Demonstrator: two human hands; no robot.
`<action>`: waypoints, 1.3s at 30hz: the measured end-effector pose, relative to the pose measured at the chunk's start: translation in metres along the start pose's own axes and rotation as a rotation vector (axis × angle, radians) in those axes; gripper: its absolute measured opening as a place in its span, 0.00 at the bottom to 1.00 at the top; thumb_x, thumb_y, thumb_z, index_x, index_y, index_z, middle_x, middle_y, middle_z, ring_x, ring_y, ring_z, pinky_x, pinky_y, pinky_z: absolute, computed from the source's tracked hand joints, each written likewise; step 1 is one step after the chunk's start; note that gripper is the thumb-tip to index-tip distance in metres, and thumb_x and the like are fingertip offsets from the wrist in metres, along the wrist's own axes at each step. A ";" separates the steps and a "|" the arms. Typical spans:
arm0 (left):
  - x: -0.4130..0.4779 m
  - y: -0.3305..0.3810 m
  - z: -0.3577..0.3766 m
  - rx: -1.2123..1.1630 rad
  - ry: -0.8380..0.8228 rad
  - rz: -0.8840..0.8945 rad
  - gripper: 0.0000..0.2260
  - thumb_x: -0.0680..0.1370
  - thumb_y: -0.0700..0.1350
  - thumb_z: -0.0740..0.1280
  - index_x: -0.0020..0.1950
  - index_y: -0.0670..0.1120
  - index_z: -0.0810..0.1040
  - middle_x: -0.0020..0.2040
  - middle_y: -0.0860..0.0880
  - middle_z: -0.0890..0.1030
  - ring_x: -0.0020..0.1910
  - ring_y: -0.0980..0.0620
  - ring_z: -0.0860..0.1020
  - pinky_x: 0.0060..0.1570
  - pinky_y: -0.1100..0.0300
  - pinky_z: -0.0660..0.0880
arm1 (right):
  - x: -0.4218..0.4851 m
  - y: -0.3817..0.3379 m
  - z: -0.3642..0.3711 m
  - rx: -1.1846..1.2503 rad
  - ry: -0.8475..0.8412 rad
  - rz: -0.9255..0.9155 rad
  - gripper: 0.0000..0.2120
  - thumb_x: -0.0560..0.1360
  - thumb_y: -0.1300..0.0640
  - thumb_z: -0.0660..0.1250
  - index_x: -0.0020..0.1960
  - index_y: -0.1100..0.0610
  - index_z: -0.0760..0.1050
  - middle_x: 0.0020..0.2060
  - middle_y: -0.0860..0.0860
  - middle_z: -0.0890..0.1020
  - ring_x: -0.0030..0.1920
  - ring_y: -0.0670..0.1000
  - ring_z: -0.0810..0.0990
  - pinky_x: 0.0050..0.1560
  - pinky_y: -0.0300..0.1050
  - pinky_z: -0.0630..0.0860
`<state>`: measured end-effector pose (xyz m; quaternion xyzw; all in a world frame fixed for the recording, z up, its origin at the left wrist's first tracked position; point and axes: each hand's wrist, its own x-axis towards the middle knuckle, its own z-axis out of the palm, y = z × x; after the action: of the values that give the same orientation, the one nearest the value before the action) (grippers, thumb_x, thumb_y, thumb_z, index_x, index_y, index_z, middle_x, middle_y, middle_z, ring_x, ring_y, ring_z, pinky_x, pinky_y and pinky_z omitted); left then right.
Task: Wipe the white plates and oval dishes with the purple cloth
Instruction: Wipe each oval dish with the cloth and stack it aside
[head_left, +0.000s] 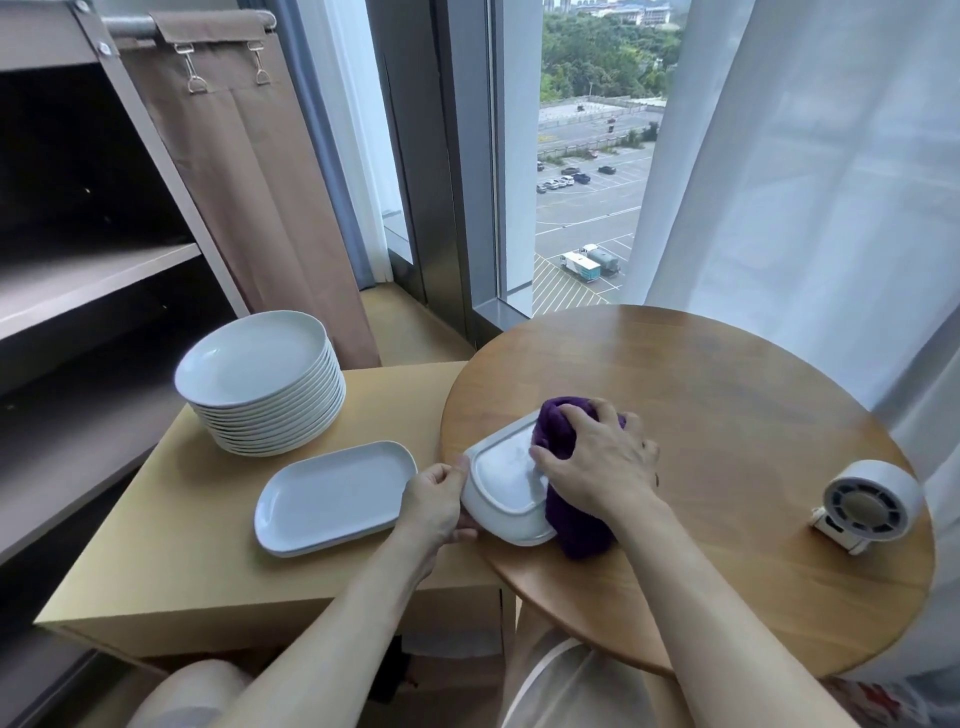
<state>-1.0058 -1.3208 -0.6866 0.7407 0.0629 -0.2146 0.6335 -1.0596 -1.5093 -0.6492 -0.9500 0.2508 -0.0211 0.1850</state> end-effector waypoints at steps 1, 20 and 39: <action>0.001 -0.001 -0.001 -0.002 -0.011 -0.001 0.17 0.83 0.58 0.65 0.47 0.43 0.77 0.31 0.48 0.79 0.25 0.52 0.79 0.26 0.58 0.78 | 0.001 -0.003 0.002 -0.023 -0.002 -0.006 0.25 0.73 0.33 0.60 0.66 0.41 0.69 0.72 0.48 0.66 0.70 0.62 0.63 0.67 0.63 0.65; 0.006 -0.030 -0.008 -0.158 -0.044 -0.058 0.15 0.84 0.53 0.64 0.47 0.43 0.80 0.45 0.40 0.85 0.40 0.45 0.82 0.38 0.51 0.82 | -0.044 -0.062 -0.006 -0.188 -0.273 -0.483 0.19 0.78 0.40 0.62 0.66 0.43 0.74 0.61 0.46 0.72 0.55 0.56 0.69 0.52 0.55 0.65; 0.008 -0.007 -0.001 0.032 0.046 0.155 0.19 0.82 0.57 0.66 0.39 0.45 0.74 0.26 0.52 0.73 0.25 0.51 0.73 0.24 0.59 0.69 | -0.007 0.014 -0.031 0.049 -0.068 0.048 0.18 0.68 0.51 0.67 0.57 0.41 0.77 0.59 0.46 0.74 0.58 0.57 0.72 0.57 0.53 0.69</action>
<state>-1.0009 -1.3199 -0.6957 0.7582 0.0164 -0.1486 0.6346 -1.0761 -1.5282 -0.6247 -0.9390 0.2666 0.0093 0.2171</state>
